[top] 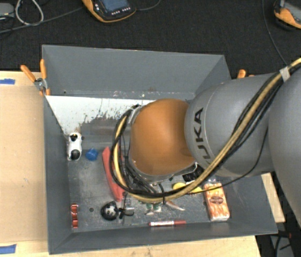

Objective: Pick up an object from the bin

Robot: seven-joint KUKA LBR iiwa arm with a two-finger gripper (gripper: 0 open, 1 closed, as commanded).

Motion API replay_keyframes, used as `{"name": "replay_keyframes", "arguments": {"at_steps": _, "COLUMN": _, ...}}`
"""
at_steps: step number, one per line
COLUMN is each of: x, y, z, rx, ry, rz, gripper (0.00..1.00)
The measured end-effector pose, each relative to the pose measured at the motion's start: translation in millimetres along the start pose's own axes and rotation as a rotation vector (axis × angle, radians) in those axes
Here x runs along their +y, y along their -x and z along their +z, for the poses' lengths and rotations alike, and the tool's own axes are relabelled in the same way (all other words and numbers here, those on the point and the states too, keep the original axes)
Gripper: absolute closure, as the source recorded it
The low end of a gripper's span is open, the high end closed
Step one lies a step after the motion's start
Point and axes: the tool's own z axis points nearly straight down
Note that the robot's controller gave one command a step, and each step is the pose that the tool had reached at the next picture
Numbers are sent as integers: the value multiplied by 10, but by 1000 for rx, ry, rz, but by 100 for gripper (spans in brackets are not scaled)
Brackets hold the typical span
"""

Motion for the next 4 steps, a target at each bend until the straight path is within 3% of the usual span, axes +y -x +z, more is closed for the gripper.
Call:
{"name": "replay_keyframes", "arguments": {"at_steps": 1, "x": -9, "y": 20, "z": -44, "rx": -8, "ry": 2, "rz": 5, "gripper": 0}}
{"name": "replay_keyframes", "arguments": {"at_steps": 2, "x": -36, "y": 159, "z": 71, "rx": -9, "ry": 2, "rz": -39, "gripper": 0}}
{"name": "replay_keyframes", "arguments": {"at_steps": 3, "x": -556, "y": 193, "z": 228, "rx": -6, "ry": 2, "rz": -138, "gripper": 0}}
{"name": "replay_keyframes", "arguments": {"at_steps": 4, "x": -736, "y": 60, "z": 399, "rx": -5, "ry": 1, "rz": -104, "gripper": 0}}
